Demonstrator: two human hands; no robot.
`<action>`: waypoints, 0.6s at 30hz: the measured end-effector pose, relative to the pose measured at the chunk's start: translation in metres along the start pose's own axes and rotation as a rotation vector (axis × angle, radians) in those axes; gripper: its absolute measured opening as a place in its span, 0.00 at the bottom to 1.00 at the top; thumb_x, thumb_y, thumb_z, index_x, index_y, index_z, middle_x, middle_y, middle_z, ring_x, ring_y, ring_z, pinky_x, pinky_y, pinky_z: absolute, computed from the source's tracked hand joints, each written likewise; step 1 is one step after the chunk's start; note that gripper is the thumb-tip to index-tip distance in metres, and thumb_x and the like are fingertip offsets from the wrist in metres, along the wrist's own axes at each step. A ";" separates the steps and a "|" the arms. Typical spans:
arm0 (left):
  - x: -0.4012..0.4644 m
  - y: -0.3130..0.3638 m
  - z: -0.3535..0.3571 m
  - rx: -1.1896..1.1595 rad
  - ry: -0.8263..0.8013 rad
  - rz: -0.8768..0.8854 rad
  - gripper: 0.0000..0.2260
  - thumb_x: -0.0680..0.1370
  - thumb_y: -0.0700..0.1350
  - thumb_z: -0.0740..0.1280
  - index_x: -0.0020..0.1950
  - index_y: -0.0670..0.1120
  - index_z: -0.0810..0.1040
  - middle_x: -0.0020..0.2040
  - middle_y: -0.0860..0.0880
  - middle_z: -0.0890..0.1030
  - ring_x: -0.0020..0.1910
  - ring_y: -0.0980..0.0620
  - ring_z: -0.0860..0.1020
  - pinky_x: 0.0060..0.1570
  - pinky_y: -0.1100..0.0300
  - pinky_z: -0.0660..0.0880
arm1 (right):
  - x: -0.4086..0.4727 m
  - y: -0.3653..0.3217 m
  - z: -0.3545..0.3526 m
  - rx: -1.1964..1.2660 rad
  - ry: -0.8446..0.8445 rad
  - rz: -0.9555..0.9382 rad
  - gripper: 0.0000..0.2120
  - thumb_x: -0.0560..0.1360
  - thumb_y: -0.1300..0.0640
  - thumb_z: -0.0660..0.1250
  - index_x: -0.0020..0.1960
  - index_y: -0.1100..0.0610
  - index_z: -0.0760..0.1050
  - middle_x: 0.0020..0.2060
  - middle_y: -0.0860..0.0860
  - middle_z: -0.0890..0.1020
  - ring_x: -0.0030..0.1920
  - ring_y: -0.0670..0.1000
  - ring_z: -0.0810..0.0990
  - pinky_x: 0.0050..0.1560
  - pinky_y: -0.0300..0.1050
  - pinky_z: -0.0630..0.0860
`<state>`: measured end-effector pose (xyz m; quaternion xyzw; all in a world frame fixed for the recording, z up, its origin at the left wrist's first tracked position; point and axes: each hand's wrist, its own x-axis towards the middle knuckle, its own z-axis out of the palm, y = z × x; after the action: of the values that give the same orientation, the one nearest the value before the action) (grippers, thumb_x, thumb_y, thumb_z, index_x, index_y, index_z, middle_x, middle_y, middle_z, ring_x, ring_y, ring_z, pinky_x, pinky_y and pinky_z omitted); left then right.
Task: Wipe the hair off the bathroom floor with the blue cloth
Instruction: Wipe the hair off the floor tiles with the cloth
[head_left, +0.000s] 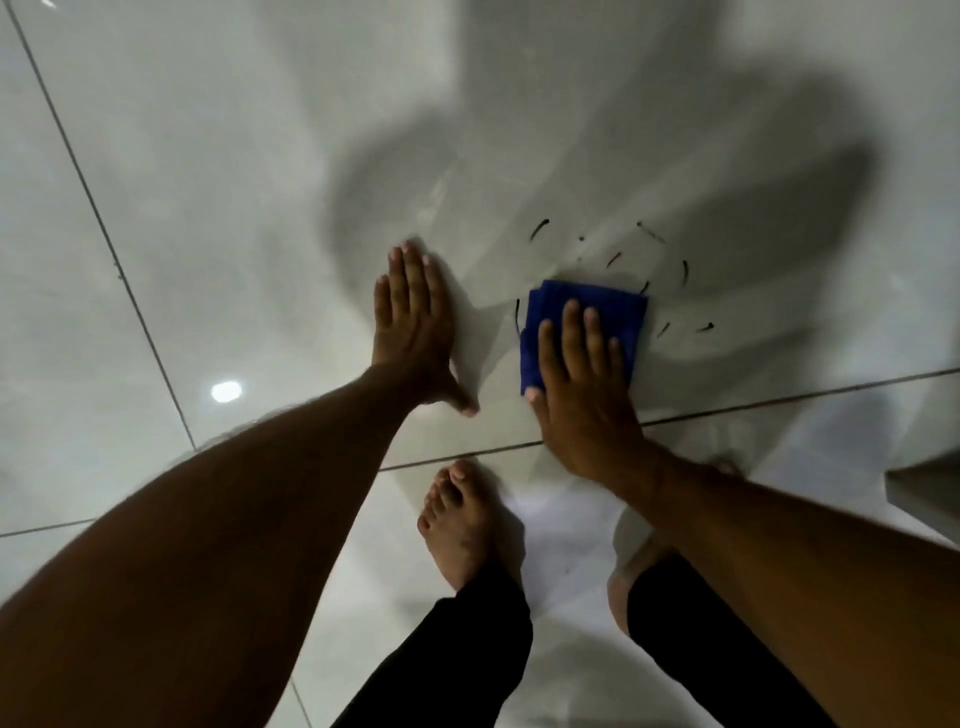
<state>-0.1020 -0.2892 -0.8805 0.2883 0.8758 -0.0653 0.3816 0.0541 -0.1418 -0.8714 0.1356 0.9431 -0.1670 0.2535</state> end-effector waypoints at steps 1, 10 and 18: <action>0.004 -0.002 0.001 -0.013 -0.004 0.001 0.84 0.39 0.73 0.75 0.75 0.38 0.27 0.74 0.36 0.26 0.74 0.36 0.27 0.70 0.45 0.28 | -0.001 0.003 0.007 -0.033 -0.014 -0.016 0.36 0.79 0.46 0.58 0.79 0.58 0.46 0.79 0.62 0.47 0.78 0.64 0.44 0.76 0.64 0.46; 0.010 -0.006 0.004 -0.003 -0.047 -0.024 0.85 0.36 0.76 0.72 0.75 0.39 0.27 0.74 0.39 0.24 0.74 0.38 0.25 0.70 0.47 0.25 | 0.127 0.011 -0.035 -0.131 0.211 -0.150 0.36 0.77 0.44 0.53 0.79 0.55 0.46 0.79 0.59 0.51 0.78 0.62 0.48 0.76 0.64 0.49; 0.008 -0.005 -0.003 0.016 -0.100 -0.034 0.84 0.37 0.76 0.72 0.74 0.39 0.25 0.73 0.38 0.23 0.73 0.38 0.24 0.69 0.48 0.23 | 0.058 0.094 -0.027 -0.450 -0.031 -1.077 0.36 0.76 0.52 0.67 0.79 0.55 0.54 0.79 0.55 0.56 0.79 0.57 0.52 0.77 0.60 0.48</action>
<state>-0.1115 -0.2885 -0.8848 0.2726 0.8598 -0.0933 0.4216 0.0261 -0.0367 -0.9030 -0.4225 0.8877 -0.0699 0.1693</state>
